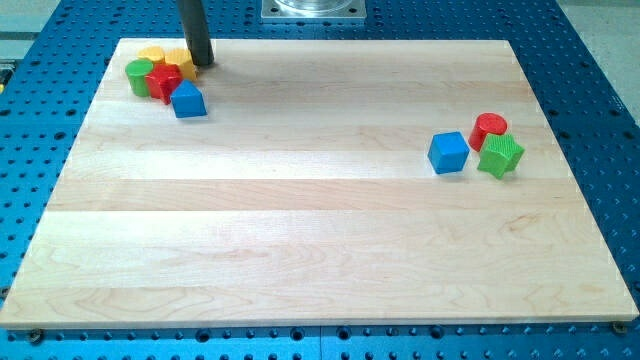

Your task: Move the group of blocks slightly down

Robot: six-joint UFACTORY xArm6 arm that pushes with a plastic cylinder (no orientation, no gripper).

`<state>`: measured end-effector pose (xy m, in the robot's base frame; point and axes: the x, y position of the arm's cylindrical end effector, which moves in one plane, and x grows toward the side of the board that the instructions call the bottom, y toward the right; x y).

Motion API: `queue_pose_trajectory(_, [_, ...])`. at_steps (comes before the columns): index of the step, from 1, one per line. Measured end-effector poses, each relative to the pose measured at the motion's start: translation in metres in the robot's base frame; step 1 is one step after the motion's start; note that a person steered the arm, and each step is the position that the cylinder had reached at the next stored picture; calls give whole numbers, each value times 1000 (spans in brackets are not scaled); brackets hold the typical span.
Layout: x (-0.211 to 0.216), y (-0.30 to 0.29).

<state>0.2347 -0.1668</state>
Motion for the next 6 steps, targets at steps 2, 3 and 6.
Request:
queue_pose_trajectory(2, [-42,-23])
queue_pose_trajectory(3, [-42,-54])
queue_pose_trajectory(6, [-8,-60])
